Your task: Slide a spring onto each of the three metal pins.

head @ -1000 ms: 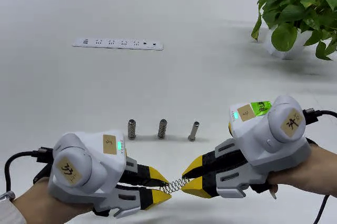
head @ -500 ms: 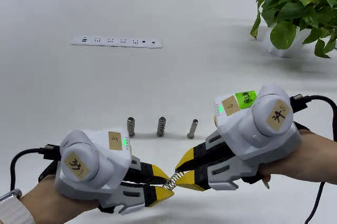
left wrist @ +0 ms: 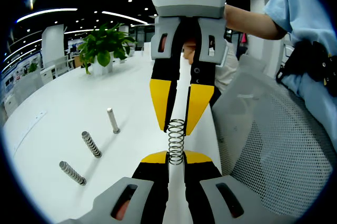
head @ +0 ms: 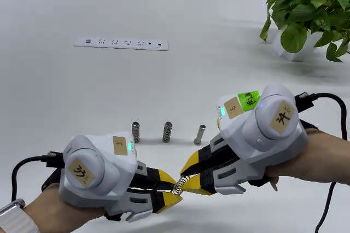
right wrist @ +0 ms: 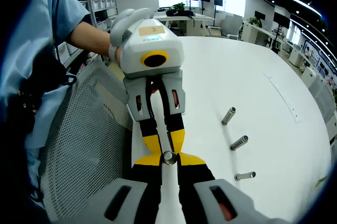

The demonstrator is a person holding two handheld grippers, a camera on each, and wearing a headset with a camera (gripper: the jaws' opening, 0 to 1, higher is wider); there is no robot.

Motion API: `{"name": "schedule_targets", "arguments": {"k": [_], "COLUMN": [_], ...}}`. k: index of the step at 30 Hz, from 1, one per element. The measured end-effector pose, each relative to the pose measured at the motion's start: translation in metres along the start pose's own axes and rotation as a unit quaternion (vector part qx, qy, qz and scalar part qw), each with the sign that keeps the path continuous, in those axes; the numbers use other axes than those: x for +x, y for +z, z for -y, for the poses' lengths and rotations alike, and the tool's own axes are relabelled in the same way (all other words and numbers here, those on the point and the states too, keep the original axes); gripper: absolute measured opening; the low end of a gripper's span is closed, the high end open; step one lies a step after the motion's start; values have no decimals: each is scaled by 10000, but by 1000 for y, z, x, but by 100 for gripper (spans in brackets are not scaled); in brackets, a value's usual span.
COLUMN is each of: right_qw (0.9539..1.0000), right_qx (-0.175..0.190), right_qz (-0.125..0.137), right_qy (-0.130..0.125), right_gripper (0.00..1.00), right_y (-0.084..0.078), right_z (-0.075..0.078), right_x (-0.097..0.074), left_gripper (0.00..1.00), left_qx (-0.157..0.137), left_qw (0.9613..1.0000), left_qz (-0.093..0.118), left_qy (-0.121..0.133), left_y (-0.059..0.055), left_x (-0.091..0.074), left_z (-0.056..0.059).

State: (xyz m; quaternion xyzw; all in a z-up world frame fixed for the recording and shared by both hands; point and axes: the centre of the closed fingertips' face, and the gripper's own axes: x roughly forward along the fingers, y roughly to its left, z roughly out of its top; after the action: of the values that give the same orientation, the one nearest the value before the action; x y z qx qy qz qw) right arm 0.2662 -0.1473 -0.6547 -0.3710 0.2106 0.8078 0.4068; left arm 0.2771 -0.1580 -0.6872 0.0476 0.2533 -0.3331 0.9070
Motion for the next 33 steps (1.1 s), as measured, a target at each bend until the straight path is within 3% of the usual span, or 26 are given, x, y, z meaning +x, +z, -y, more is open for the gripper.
{"name": "schedule_targets", "arguments": {"k": [5, 11, 18, 33], "right_qw": [9999, 9977, 9936, 9913], "right_qx": [-127, -390, -569, -550], "right_qz": [-86, -479, -856, -1033], "right_qy": [58, 280, 462, 606], "right_gripper": [18, 18, 17, 13], "right_y": [2, -3, -13, -20], "right_z": [4, 4, 2, 1], "right_x": [-7, -12, -6, 1], "left_gripper": [9, 9, 9, 9], "left_qx": [35, 57, 53, 17], "left_qw": [10000, 10000, 9999, 9998], "left_qz": [29, 59, 103, 201], "left_qy": [-2, -31, -41, -27], "left_y": [3, 7, 13, 22], "left_x": [1, 5, 8, 13], "left_z": [0, 1, 2, 3]}}
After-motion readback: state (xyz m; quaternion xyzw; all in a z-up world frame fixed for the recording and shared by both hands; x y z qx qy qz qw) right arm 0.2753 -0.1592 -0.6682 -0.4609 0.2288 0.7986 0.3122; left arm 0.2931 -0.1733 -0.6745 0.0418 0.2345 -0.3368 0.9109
